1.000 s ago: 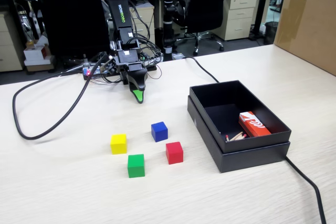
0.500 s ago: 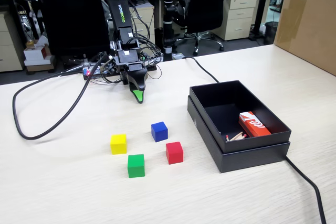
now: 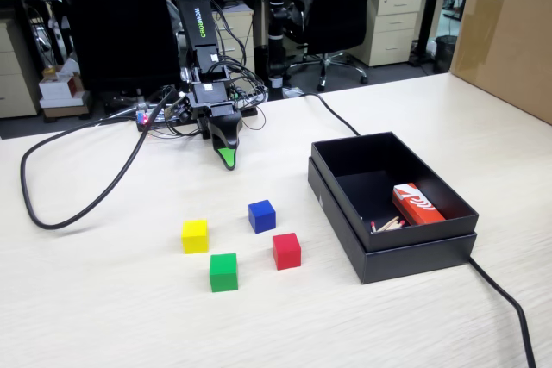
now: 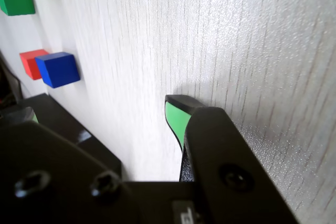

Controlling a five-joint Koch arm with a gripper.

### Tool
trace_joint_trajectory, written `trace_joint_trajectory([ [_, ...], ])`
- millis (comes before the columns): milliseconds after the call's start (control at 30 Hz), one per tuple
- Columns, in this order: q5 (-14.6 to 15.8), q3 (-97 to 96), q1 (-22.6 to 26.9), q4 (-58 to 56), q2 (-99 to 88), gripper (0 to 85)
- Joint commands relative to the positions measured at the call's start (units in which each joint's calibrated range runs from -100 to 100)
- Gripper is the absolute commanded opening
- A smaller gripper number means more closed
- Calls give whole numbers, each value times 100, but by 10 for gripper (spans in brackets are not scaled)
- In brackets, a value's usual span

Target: Put the green cube on top of the red cube

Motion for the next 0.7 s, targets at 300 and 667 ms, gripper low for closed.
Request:
trace_joint_trajectory([
  [300, 195, 2153, 10, -1984, 576, 475],
  [667, 303, 5997, -103, -4015, 3560, 472],
])
